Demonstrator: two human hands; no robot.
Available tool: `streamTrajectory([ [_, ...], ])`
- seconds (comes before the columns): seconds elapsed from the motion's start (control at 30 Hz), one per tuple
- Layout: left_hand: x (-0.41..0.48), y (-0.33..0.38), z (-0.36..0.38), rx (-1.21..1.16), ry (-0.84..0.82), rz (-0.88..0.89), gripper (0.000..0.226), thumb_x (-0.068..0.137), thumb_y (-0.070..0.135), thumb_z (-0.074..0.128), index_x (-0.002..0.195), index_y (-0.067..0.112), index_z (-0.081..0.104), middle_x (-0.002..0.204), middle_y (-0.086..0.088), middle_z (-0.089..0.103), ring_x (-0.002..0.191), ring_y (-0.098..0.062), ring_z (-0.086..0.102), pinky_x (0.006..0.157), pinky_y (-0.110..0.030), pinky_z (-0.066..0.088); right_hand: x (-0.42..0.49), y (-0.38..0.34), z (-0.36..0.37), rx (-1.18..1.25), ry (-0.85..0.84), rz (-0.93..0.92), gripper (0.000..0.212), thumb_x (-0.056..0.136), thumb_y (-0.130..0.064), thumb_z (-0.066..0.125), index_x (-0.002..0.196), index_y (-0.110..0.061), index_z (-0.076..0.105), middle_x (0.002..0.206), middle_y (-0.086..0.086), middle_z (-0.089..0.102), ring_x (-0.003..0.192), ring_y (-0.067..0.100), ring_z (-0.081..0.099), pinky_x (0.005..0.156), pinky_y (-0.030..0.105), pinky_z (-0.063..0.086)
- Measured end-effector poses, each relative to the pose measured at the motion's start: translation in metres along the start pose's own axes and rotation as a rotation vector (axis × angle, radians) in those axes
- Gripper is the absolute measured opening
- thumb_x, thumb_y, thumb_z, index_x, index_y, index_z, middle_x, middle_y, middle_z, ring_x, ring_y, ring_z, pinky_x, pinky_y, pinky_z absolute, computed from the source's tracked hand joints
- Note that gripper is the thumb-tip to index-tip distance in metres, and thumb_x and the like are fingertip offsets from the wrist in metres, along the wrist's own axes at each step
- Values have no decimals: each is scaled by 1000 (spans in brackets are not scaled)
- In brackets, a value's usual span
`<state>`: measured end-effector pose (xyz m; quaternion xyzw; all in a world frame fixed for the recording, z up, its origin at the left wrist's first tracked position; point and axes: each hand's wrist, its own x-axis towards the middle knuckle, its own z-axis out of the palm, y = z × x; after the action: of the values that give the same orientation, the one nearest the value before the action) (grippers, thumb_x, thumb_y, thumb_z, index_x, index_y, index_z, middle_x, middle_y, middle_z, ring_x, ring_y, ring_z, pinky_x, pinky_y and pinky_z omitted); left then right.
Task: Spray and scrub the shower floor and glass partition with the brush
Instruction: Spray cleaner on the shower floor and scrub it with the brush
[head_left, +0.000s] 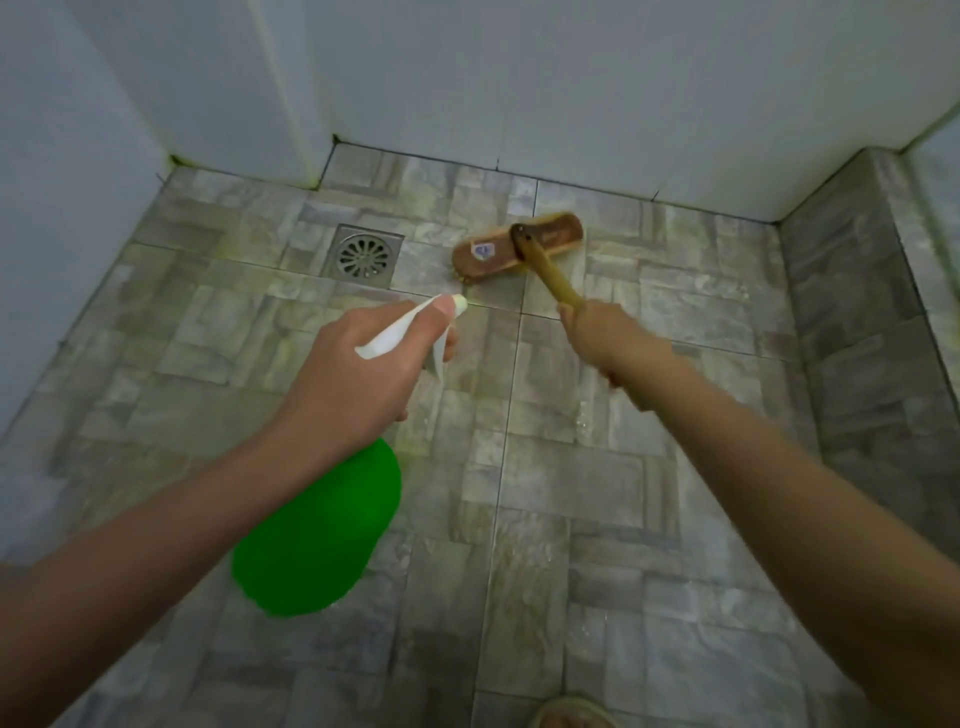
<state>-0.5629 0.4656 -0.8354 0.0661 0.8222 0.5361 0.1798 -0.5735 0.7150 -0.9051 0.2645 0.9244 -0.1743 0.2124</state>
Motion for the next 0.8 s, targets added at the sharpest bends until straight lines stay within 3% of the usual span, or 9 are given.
streamTrajectory([
  [0.07,-13,-9,-9,-42,7,-25,35,98,50,54,79,33,77,86,7,77,85,-18,74,51,-30,54,-11,14,-3,-26,-10,-11,46,102,-46,26,107,-7,51,89,15,60,67,30,60,51,34,49],
  [0.13,-27,-16,-20,-96,10,-69,33,97,49,53,81,36,78,87,16,77,85,-6,73,47,-24,51,-64,51,13,-160,-72,6,45,102,-45,27,103,-9,54,94,14,63,78,30,62,60,32,45],
  [0.23,-44,-31,-38,-171,44,-151,29,98,45,52,92,34,77,90,15,78,88,-1,73,45,-21,49,-172,89,44,-281,-178,71,36,100,-49,27,83,-21,43,74,-4,54,66,13,57,65,29,44],
  [0.3,-51,-38,-48,-189,79,-192,31,99,44,52,94,28,79,90,12,78,86,-1,73,45,-19,49,-215,83,58,-390,-207,28,36,98,-54,25,83,-24,37,74,-7,51,70,12,60,68,29,47],
  [0.5,-61,-45,-64,-170,92,-177,27,99,47,52,94,38,77,91,13,78,87,0,73,47,-21,49,-122,-1,78,-169,-66,-101,43,100,-49,28,94,-11,47,90,9,58,76,28,55,65,31,39],
  [0.6,-64,-49,-74,-191,127,-146,24,98,47,54,96,38,76,90,17,77,88,3,72,47,-19,49,-144,17,80,-227,-45,-111,41,99,-51,26,90,-14,42,89,8,59,81,29,60,65,30,38],
  [0.7,-65,-54,-87,-209,173,-145,25,98,48,54,97,36,76,91,16,78,89,1,73,46,-17,48,-233,45,87,-406,-67,-128,64,80,-74,-6,87,-25,35,73,-8,48,65,12,57,57,24,41],
  [0.73,-64,-56,-91,-216,187,-152,25,98,48,54,96,37,76,91,14,78,90,-1,73,46,-17,48,-247,45,89,-396,-119,-102,62,80,-73,-5,88,-26,35,71,-8,46,62,8,54,56,22,43],
  [0.8,-62,-59,-94,-225,199,-152,24,99,48,53,92,40,76,92,12,78,91,-3,74,44,-16,47,-239,26,92,-352,-197,-64,41,94,-61,18,91,-25,37,74,-10,48,65,6,54,54,21,41],
])
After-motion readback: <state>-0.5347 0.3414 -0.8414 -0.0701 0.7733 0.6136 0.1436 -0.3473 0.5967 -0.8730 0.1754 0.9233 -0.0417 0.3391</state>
